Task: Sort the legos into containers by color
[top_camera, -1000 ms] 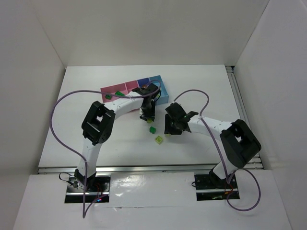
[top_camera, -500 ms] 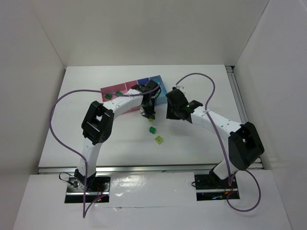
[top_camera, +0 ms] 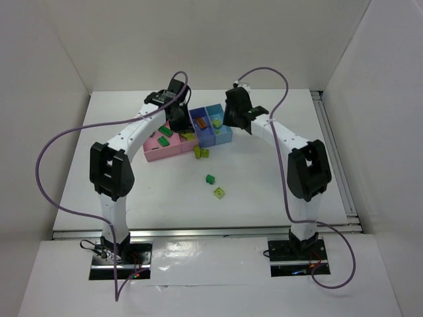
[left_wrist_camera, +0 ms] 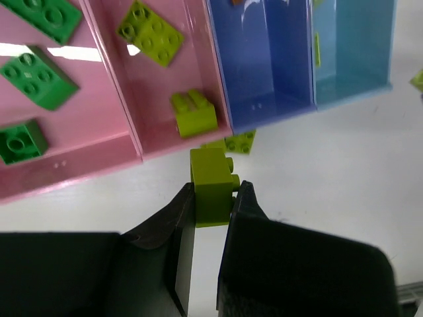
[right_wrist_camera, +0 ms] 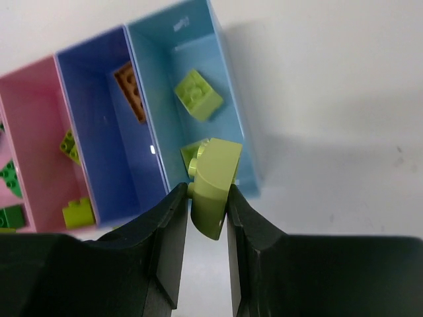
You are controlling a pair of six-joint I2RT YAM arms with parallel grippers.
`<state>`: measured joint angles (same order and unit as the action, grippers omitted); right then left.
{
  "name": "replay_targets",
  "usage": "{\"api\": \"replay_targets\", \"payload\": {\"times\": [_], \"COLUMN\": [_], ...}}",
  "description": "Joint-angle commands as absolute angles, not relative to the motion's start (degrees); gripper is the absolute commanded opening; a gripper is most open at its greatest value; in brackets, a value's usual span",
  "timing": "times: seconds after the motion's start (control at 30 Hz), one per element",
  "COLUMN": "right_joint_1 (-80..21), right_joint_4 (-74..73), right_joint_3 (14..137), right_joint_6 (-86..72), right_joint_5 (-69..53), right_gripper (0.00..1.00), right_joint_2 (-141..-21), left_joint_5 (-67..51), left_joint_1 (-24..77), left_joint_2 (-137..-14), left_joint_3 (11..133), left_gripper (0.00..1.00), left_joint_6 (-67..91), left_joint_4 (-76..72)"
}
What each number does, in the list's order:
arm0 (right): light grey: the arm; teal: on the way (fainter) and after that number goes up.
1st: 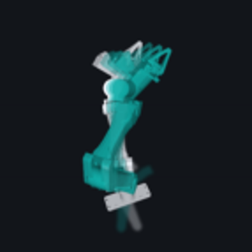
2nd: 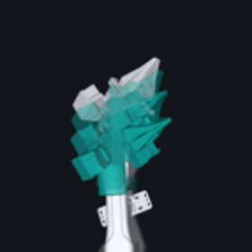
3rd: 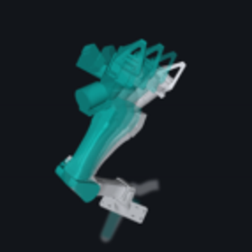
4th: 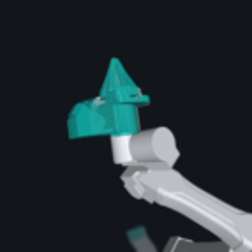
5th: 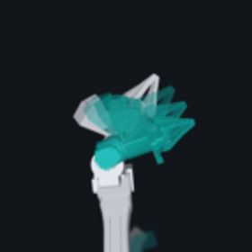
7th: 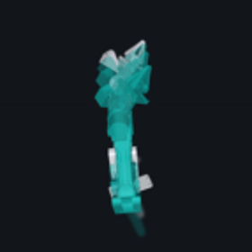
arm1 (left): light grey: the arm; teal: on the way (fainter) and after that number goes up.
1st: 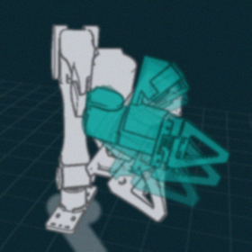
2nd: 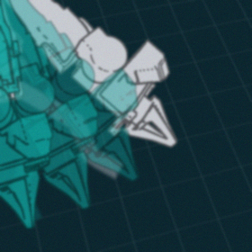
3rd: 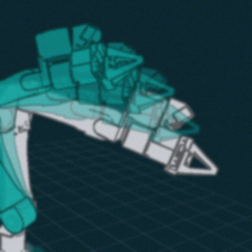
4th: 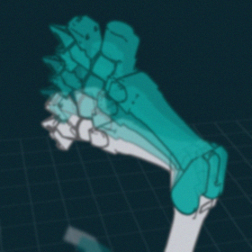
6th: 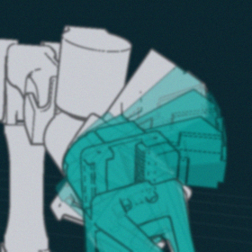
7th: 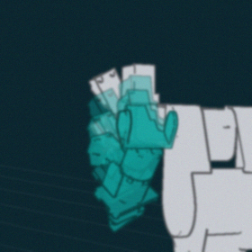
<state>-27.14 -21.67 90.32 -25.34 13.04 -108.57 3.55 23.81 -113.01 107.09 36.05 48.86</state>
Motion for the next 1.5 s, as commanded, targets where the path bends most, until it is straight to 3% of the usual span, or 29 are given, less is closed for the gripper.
{"api": "replay_targets", "payload": {"times": [0.0,0.17,0.33,0.37,0.53,0.6,0.73,0.87,1.03,1.17,1.2,1.3,1.47], "right_joint_1": [-26.11,-26.1,-26.1,-26.1,-26.1,-26.1,-26.71,-27.33,-28.47,-33.21,-34.44,-38.92,-44.03], "right_joint_4": [-18.81,-19.42,-20.92,-20.92,-21.53,-21.53,-21.53,-18.81,-16.7,-17.31,-17.31,-16.71,-16.7], "right_joint_3": [99.11,107.99,110.3,110.82,112.06,112.06,110.05,99.43,76.88,61.9,59.18,50.38,46.76], "right_joint_6": [-23.38,-23.91,-23.91,-23.91,-23.91,-23.91,-23.91,-23.91,-23.38,-22.06,-22.06,-21.53,-21.53], "right_joint_5": [11.78,9.14,8.53,8.53,7.91,8.44,11.76,13.54,7.93,4.58,3.35,0.71,0.09], "right_gripper": [0.3,0.3,0.35,0.37,0.72,0.75,0.75,0.75,0.75,0.82,0.83,0.87,0.92], "right_joint_2": [-114.07,-122.15,-126.11,-126.12,-127.27,-126.57,-122.97,-110.77,-95.65,-85.45,-81.86,-76.66,-75.41], "left_joint_5": [2.81,3.95,7.03,6.34,3.61,2.29,-2.1,-2.73,-0.53,-3.86,-4.82,-8.6,-10.9], "left_joint_1": [21.89,20.74,18.9,18.9,18.19,18.19,18.19,19.6,23.9,26.71,27.5,30.58,33.22], "left_joint_2": [-117.59,-126.28,-127.0,-127.0,-128.14,-126.83,-122.71,-117.44,-105.94,-100.73,-100.72,-101.33,-105.2], "left_joint_3": [112.84,123.11,121.48,121.47,121.46,120.77,118.4,113.92,97.94,87.91,86.76,83.68,82.35], "left_gripper": [0.0,0.0,0.01,0.07,0.5,0.59,0.6,0.6,0.6,0.74,0.82,0.86,0.86], "left_joint_6": [35.51,35.51,37.79,37.79,36.57,35.87,33.49,30.94,31.63,33.05,33.66,36.38,42.18], "left_joint_4": [49.66,53.43,52.83,52.21,51.42,50.54,47.73,47.11,45.19,44.12,43.6,42.64,41.48]}}
